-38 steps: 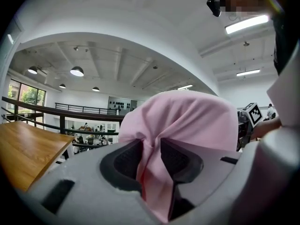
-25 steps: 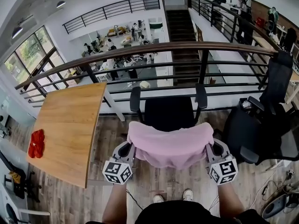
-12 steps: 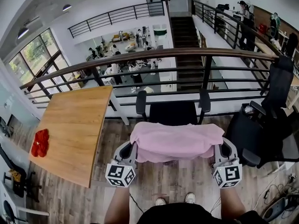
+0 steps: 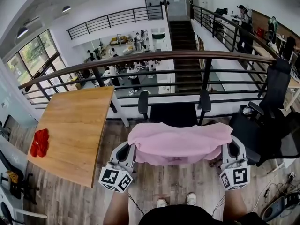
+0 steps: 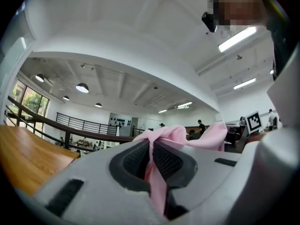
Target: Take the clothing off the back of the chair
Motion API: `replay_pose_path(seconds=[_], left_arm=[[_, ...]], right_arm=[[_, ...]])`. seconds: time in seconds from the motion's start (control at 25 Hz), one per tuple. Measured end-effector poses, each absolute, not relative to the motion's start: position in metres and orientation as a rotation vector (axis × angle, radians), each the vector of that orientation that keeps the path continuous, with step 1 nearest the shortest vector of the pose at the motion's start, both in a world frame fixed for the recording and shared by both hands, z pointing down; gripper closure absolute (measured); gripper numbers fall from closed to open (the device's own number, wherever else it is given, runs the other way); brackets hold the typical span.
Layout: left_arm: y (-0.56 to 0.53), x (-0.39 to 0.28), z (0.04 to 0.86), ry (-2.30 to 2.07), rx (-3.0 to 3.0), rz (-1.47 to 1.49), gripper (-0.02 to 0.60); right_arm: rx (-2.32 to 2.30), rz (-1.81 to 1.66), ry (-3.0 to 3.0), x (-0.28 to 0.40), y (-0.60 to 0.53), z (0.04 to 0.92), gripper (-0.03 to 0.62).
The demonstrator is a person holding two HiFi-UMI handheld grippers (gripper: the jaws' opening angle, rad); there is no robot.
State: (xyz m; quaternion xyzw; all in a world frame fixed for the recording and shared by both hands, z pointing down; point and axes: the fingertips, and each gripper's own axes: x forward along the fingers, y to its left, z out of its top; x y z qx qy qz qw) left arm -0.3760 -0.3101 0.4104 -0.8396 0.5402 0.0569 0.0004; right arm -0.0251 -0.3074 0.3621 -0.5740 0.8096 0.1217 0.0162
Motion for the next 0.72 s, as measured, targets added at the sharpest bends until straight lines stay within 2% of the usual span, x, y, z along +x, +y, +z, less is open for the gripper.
replay_pose_path(seconds=[0.16,0.72], left_arm=[[-0.289,-0.386,0.394,1.659,-2.659,0.253,0.549],[-0.236,-0.388,0.382,1.626,-2.639,0.229,0.549]], right_arm=[[-1.778,0.429,2.493,-0.04,-0.281,0.342,0.565],[-1.717,0.43,2.503,-0.06,-0.226,0.333,0.565]])
